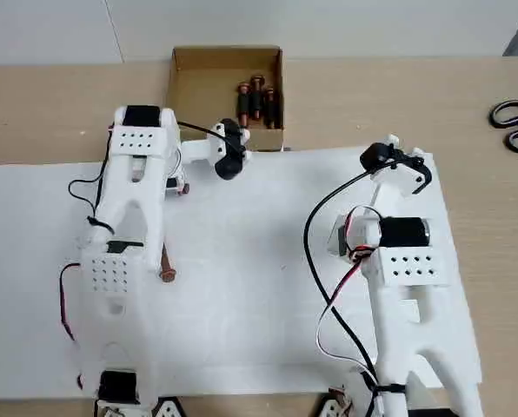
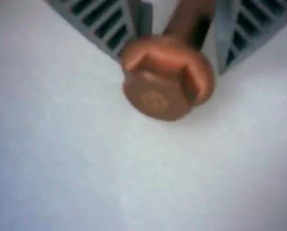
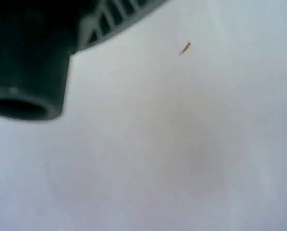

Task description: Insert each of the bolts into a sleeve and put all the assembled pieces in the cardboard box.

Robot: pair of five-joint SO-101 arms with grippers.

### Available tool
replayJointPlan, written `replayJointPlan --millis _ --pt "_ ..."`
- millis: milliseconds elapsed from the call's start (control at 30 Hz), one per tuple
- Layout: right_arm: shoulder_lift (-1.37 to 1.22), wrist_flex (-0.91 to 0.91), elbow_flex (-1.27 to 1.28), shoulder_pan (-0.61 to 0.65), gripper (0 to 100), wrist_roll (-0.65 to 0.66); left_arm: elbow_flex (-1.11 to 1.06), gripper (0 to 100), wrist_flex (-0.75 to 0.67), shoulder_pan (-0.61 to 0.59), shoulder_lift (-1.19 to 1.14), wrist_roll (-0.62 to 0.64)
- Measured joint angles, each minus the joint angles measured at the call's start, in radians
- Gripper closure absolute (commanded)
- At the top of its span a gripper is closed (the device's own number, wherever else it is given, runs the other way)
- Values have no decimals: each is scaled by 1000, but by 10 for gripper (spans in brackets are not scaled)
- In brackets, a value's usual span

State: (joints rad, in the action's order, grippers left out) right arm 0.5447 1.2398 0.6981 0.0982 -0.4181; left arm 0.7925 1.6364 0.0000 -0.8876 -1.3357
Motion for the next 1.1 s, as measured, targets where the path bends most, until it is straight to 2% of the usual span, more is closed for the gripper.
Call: replayJointPlan --millis 200,333,700,867,1100 --pt "0 0 0 0 995 0 8 912 0 0 -23 -2" --pt "0 0 0 0 995 0 11 994 12 2 -23 -2" --pt "0 0 0 0 995 0 29 994 54 14 -26 12" --pt "0 0 0 0 995 0 114 994 89 34 -28 91" --pt "0 0 0 0 995 0 233 994 97 40 109 327"
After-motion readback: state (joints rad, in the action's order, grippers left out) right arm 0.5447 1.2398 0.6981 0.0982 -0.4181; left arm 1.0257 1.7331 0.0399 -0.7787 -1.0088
